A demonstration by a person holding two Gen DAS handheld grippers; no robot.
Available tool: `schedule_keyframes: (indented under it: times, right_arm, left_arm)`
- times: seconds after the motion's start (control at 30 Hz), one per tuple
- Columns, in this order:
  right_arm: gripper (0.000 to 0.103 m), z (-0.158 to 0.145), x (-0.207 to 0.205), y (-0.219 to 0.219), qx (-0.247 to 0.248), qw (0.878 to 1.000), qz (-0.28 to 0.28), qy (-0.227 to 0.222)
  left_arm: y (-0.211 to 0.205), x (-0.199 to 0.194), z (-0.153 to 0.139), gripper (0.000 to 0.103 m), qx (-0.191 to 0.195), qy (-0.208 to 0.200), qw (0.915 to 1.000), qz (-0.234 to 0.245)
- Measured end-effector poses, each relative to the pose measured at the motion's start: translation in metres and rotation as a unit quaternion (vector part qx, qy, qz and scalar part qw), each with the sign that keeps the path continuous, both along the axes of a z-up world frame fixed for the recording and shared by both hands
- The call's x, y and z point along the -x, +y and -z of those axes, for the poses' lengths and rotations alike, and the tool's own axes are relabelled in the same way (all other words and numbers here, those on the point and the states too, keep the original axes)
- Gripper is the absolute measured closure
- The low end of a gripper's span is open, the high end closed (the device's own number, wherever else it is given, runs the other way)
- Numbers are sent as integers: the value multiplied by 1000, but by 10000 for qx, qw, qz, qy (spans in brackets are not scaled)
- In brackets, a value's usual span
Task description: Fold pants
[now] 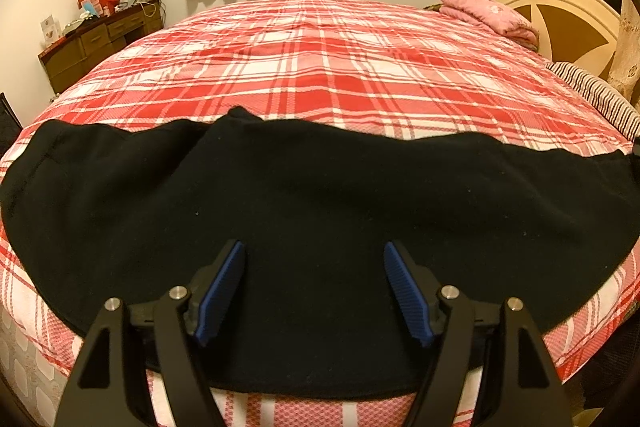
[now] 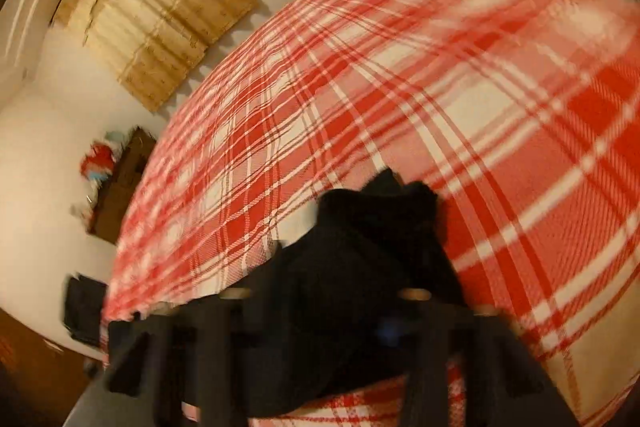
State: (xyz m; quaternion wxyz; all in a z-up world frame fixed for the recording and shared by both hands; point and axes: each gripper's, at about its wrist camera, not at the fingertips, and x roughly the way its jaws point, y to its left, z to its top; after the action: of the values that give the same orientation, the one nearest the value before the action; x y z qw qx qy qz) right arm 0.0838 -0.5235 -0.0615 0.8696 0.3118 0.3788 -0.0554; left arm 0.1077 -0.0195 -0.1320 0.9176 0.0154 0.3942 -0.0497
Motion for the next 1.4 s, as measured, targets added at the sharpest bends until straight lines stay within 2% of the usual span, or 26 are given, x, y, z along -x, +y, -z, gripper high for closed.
schedule_keyframes:
  times: [0.03, 0.1, 0.2, 0.27, 0.33, 0.37, 0.43, 0.47, 0.5, 0.53, 0.57, 0.6, 0.63, 0.77, 0.83, 0.9, 0.93, 0.97, 1.03, 1.07, 1.1, 1.17, 1.23, 1.3, 1.33, 1.4]
  right_arm:
    - [92, -7, -1, 6, 26, 9998, -133, -115]
    - [92, -25, 1, 21, -142, 9964, -553, -629]
    - [92, -52, 11, 34, -592, 9731, -1187, -1883]
    - [92, -50, 12, 28, -682, 9671, -1211, -2133]
    - [92, -20, 6, 5, -1042, 9721, -1005, -1845]
    - [91, 7, 4, -13, -1159, 9829, -600, -1302]
    - [92, 41, 13, -36, -1185, 9912, -33, -590]
    - [99, 40, 21, -38, -1287, 9880, -135, -838]
    - [93, 31, 32, -35, -1105, 9895, -105, -924]
    - [90, 20, 40, -29, -764, 9938, -20, -808]
    - [80, 16, 44, -24, -583, 9952, -40, -781]
    - [58, 12, 50, -19, -433, 9961, -60, -768]
    - [50, 11, 56, -15, -345, 9964, -43, -778]
    - [50, 9, 59, -7, 48, 9979, 83, -646]
    - [50, 8, 49, 5, 679, 9970, 80, -368]
    - [50, 3, 43, 24, 1609, 9869, 109, -44]
    - [51, 0, 44, 30, 2119, 9768, 284, 112]
    - [51, -6, 49, 35, 2710, 9604, 608, 204]
    - [50, -27, 62, 49, 3749, 9192, 1204, 72]
    - [49, -34, 65, 56, 3977, 9095, 1208, -85]
    - [49, -43, 70, 68, 4101, 9058, 1015, -304]
    - [50, -48, 66, 91, 4116, 9096, 367, -437]
    - [50, -39, 51, 109, 4060, 9133, -189, -265]
    - [50, -20, 34, 115, 3776, 9246, -510, -20]
    - [50, -7, 25, 113, 3509, 9342, -617, 175]
    - [49, 27, 7, 105, 2892, 9510, -732, 810]
  left_arm:
    - [0, -1, 0, 28, -16, 2, 10000, -13]
    - [-2, -2, 0, 28, -45, 7, 10000, -39]
    - [-3, -2, -1, 28, -69, 10, 9999, -72]
    - [-5, -3, -1, 28, -101, 8, 9999, -88]
    - [-6, -2, -1, 28, -139, 0, 9999, -75]
    - [-7, -2, -1, 28, -148, 0, 9999, -71]
    - [-6, -2, -1, 28, -132, 10, 9999, -67]
    - [-6, -3, -1, 28, -117, 17, 9999, -69]
    - [-6, -4, 0, 28, -113, 24, 9999, -72]
    - [-7, -5, 0, 28, -119, 23, 9999, -75]
    - [-8, -5, -1, 28, -126, 19, 9999, -76]
    - [-9, -6, -1, 28, -132, 9, 9999, -69]
    - [-10, -7, -1, 28, -136, -5, 9999, -58]
    - [-10, -5, -1, 28, -125, -13, 9999, -55]
    - [-10, -5, -1, 28, -122, -4, 9999, -59]
    - [-10, -4, -2, 28, -125, 0, 9999, -57]
    - [-10, -4, -2, 28, -125, -3, 9999, -54]
    - [-10, -4, -2, 28, -126, -7, 9999, -51]
    - [-10, -3, -2, 28, -139, -15, 9999, -43]
    - [-10, -3, -2, 28, -158, -29, 9999, -39]
    - [-11, -3, -2, 28, -178, -44, 9998, -30]
    - [-14, -2, -2, 28, -232, -77, 9997, 2]
    - [-17, 0, -3, 28, -277, -117, 9995, 52]
    - [-19, 2, -4, 28, -324, -149, 9993, 102]
    - [-18, 3, -4, 28, -357, -169, 9991, 131]
    - [-10, 2, -4, 28, -403, -157, 9991, 44]
